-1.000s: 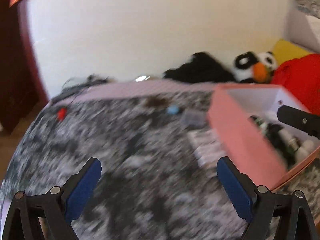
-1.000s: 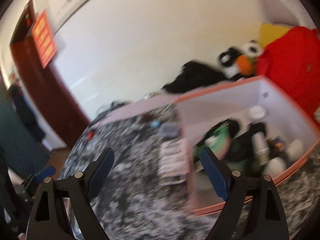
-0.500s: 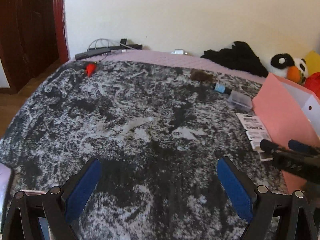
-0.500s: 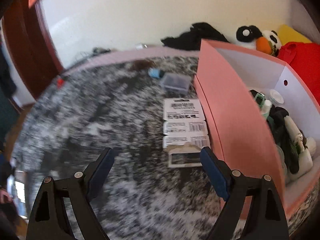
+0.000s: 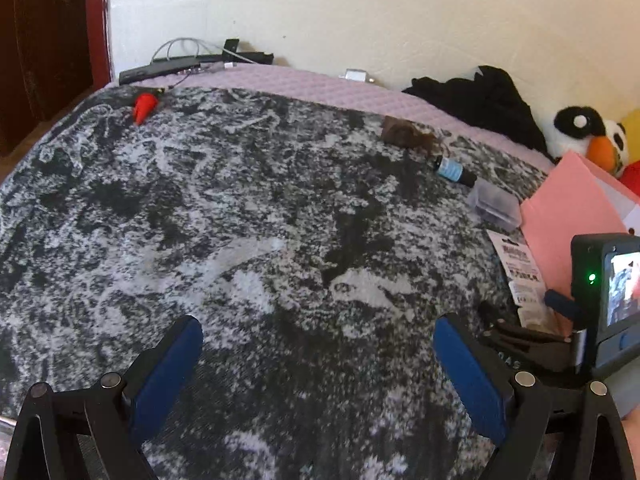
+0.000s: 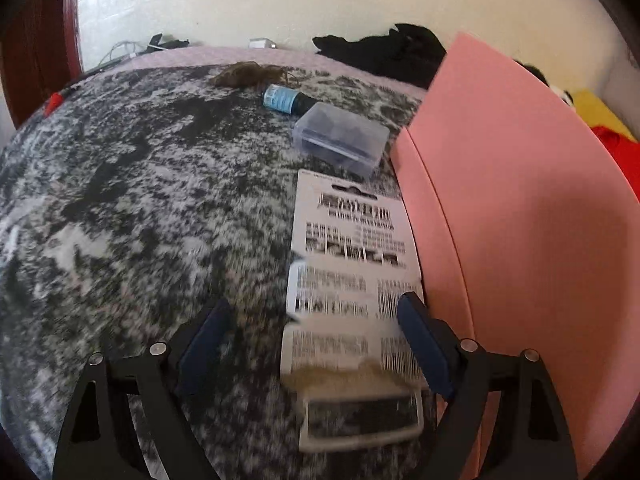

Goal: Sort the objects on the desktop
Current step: 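Grasp the battery card with the right tool and lift it, then grasp the clear plastic box with the left tool while the right tool holds the battery card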

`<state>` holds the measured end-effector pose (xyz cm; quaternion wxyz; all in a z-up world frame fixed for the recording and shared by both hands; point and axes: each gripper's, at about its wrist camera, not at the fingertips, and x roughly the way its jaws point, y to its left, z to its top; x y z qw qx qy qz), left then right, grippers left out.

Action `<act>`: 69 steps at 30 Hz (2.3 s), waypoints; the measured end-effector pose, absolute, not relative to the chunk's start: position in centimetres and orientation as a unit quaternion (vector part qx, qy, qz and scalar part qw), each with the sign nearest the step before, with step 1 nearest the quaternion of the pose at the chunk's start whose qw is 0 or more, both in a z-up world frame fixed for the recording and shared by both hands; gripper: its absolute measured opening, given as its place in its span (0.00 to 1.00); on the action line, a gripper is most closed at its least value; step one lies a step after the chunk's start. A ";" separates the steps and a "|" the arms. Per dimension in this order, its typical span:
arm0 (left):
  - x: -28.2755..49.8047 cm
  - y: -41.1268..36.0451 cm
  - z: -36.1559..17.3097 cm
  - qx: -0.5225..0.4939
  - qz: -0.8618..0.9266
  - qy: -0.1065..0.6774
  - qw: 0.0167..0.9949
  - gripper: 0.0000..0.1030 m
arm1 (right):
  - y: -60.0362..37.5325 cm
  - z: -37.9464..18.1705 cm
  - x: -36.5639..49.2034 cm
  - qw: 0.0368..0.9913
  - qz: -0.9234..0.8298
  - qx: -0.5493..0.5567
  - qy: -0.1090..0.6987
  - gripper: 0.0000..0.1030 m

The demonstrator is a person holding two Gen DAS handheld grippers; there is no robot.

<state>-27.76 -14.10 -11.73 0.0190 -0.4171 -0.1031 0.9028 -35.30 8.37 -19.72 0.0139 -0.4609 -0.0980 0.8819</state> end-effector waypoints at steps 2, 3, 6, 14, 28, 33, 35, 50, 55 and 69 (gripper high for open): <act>-27.9 -14.2 -11.8 -0.418 0.902 -0.108 0.017 0.94 | 8.9 -19.5 -35.8 0.030 0.881 -0.465 -0.086 0.61; -28.0 -14.2 -11.8 -0.418 0.902 -0.110 0.017 0.94 | 9.5 -19.0 -35.9 0.028 0.881 -0.466 -0.075 0.49; -27.7 -14.1 -11.7 -0.418 0.902 -0.108 0.016 0.94 | 10.7 -17.5 -35.6 0.016 0.885 -0.462 -0.060 0.30; -26.6 -13.6 -11.2 -0.419 0.902 -0.103 0.012 0.94 | 11.0 -14.3 -31.4 -0.031 0.889 -0.456 -0.038 0.09; -28.7 -5.2 -12.8 -0.439 0.896 -0.042 0.046 0.94 | 16.6 -7.4 -23.6 -0.094 0.901 -0.409 0.106 0.00; -33.0 -0.7 -12.8 -0.438 0.897 -0.006 0.060 0.94 | 18.4 -4.4 -22.5 -0.096 0.919 -0.365 0.117 0.00; -35.2 0.8 -12.9 -0.439 0.896 -0.005 0.062 0.94 | 19.2 -2.2 -21.5 -0.086 0.935 -0.324 0.113 0.00; -48.5 8.9 -19.9 -0.488 0.871 -0.008 0.048 0.91 | 26.4 2.5 -19.1 -0.044 0.960 -0.228 0.155 0.00; -49.0 9.4 -19.6 -0.458 0.888 0.009 0.047 0.73 | 28.0 1.8 -19.8 -0.031 0.957 -0.236 0.166 0.00; -37.9 5.0 -10.7 -0.399 0.912 -0.039 0.083 0.72 | 27.9 2.6 -18.9 -0.027 0.961 -0.223 0.161 0.00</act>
